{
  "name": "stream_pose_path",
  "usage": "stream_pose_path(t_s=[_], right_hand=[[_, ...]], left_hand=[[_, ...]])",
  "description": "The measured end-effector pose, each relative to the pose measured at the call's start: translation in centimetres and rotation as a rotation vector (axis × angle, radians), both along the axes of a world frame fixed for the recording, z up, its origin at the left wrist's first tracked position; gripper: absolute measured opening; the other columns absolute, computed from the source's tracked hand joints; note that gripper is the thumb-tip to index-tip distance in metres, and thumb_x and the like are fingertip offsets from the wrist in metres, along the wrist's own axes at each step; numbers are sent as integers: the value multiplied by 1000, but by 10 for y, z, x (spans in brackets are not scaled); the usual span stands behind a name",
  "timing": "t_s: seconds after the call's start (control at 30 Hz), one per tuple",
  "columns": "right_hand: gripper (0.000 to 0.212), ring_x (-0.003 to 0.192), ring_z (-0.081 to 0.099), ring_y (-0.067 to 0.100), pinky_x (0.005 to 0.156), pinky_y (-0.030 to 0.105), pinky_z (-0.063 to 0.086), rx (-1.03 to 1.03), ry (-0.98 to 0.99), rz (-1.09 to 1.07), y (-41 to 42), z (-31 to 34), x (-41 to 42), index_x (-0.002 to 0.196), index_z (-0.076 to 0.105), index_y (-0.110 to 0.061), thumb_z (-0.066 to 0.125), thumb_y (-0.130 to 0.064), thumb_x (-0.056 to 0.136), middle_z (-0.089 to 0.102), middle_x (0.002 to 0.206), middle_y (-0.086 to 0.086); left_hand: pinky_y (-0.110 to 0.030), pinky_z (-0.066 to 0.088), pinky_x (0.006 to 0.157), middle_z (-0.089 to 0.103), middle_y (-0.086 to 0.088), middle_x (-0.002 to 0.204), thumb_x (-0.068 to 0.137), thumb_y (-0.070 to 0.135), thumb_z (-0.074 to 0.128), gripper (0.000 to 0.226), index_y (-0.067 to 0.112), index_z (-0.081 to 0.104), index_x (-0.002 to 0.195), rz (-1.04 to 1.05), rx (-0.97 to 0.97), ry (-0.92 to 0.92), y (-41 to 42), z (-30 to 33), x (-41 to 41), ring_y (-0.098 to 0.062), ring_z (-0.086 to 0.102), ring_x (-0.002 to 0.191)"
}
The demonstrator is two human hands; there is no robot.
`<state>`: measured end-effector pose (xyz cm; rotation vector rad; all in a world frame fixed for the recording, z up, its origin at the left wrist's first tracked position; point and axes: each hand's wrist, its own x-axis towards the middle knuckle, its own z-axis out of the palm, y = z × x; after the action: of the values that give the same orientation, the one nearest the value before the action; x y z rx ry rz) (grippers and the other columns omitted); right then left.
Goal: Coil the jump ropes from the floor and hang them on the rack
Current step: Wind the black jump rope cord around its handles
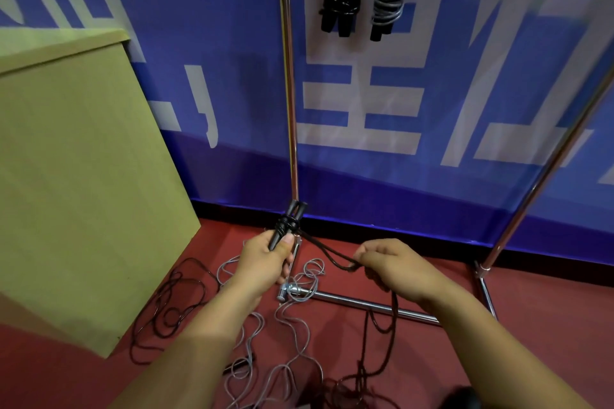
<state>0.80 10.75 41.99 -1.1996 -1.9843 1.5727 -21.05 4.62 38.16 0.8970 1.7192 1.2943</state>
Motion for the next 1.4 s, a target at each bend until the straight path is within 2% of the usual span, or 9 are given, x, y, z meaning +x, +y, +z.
stream_pose_path(t_s=[0.13, 0.4, 0.67, 0.83, 1.0, 1.1, 1.2, 1.3, 1.4], right_hand=[[39, 54, 39, 4, 56, 18, 34, 148, -18, 67, -6, 6, 2, 67, 61, -8, 69, -40, 89, 43, 55, -10], [43, 48, 31, 7, 49, 23, 30, 297, 55, -47, -6, 2, 1, 56, 46, -17, 77, -27, 82, 36, 49, -10], [22, 67, 56, 14, 65, 32, 44, 678, -27, -265, 12, -17, 13, 76, 66, -22, 67, -39, 90, 61, 68, -4], [25, 65, 57, 14, 64, 29, 44, 552, -76, -345, 20, -17, 24, 76, 69, -21, 65, -41, 91, 65, 68, 2], [24, 52, 47, 8, 53, 23, 40, 176, 44, -253, 20, -15, 31, 75, 68, -12, 77, -32, 83, 55, 57, -2], [19, 48, 51, 6, 47, 18, 40, -3, 164, -267, 16, -14, 24, 76, 59, -10, 77, -12, 82, 60, 61, -2], [25, 49, 41, 16, 44, 24, 32, 49, 20, -257, 11, -25, 13, 67, 57, -15, 59, -1, 87, 52, 55, 0], [35, 46, 43, 16, 47, 27, 36, -43, 32, -189, 4, -32, -3, 66, 56, -15, 53, -24, 100, 51, 54, 1], [46, 49, 49, 16, 52, 25, 39, -158, 24, -102, 2, -27, -12, 73, 61, -13, 40, -42, 104, 53, 56, 2]], left_hand=[[-21, 41, 42, 60, -1, 67, 101, 21, 56, 13, 15, 63, 91, -44, -38, 160, 2, -10, -2, -9, 52, 46], [-22, 43, 41, 57, -2, 69, 102, 24, 54, 9, 17, 58, 97, -339, -205, 349, 5, -17, 10, -11, 50, 44], [-23, 40, 48, 54, 5, 67, 103, 34, 49, 16, 25, 50, 89, -800, -281, 367, -6, -5, 44, -3, 44, 44], [-26, 37, 57, 50, 13, 57, 104, 33, 46, 21, 25, 50, 85, -917, -107, 338, -15, 8, 62, -5, 43, 52], [-17, 31, 43, 42, 13, 52, 105, 32, 45, 29, 5, 56, 105, -940, -45, 129, -24, 17, 67, -2, 34, 41], [-17, 31, 39, 43, 3, 56, 96, 43, 48, 23, 24, 61, 101, -856, 24, -27, -23, 21, 64, -7, 33, 39], [-18, 35, 39, 46, 0, 58, 97, 43, 52, 22, 25, 62, 102, -734, 104, -122, -19, 19, 63, -7, 34, 37], [-22, 38, 42, 49, 0, 58, 97, 43, 55, 17, 30, 65, 102, -571, 169, -204, -13, 16, 57, -11, 37, 38], [-24, 36, 42, 49, 2, 56, 105, 30, 46, 25, 9, 59, 113, -324, 149, -172, -5, 19, 49, -11, 38, 37]])
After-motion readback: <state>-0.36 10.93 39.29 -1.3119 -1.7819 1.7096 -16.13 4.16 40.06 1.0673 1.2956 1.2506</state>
